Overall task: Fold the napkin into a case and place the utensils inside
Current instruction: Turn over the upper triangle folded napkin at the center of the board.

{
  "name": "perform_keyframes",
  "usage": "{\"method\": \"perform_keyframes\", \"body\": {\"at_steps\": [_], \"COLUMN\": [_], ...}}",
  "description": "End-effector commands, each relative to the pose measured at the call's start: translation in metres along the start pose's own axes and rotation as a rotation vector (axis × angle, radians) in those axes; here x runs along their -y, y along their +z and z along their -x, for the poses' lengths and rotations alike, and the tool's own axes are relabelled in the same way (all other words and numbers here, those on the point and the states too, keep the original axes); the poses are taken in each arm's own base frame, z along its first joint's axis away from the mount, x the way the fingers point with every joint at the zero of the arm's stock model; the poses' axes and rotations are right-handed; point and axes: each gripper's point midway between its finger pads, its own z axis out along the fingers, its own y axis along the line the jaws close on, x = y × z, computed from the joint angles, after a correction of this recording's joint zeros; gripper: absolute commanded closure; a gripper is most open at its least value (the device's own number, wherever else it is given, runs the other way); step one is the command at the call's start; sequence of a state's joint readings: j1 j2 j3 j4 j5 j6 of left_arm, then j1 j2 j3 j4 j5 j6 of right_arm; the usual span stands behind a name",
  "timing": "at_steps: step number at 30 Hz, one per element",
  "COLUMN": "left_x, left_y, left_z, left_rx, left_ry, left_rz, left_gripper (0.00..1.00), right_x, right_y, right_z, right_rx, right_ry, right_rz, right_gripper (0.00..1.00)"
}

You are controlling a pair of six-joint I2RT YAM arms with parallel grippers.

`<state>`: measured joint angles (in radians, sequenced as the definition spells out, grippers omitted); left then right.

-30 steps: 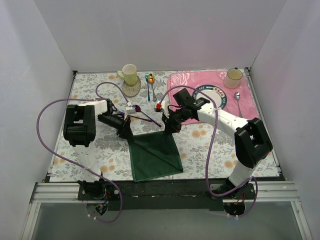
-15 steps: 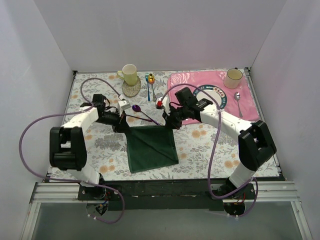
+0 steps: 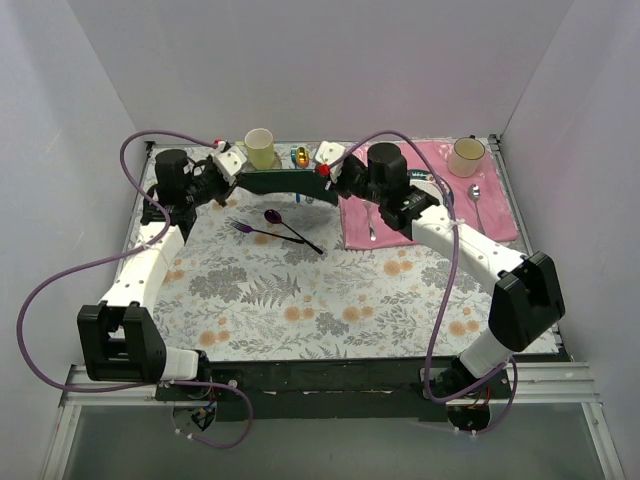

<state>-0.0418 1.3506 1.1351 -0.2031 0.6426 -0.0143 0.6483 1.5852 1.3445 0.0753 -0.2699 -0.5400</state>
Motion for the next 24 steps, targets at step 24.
{"method": "perform_keyframes", "body": {"at_steps": [24], "left_x": [0.187], "left_y": [-0.086], "left_z": [-0.169], "left_rx": [-0.292], "left_ry": [0.219], "left_rz": [-0.498], "left_gripper": [1.00], "right_x": [-0.206], "right_y": [-0.058], "right_z": [-0.150], "right_rx": [-0.028], "right_ry": [-0.477], "right_rz": [0.449], "right_gripper": [0.99]}}
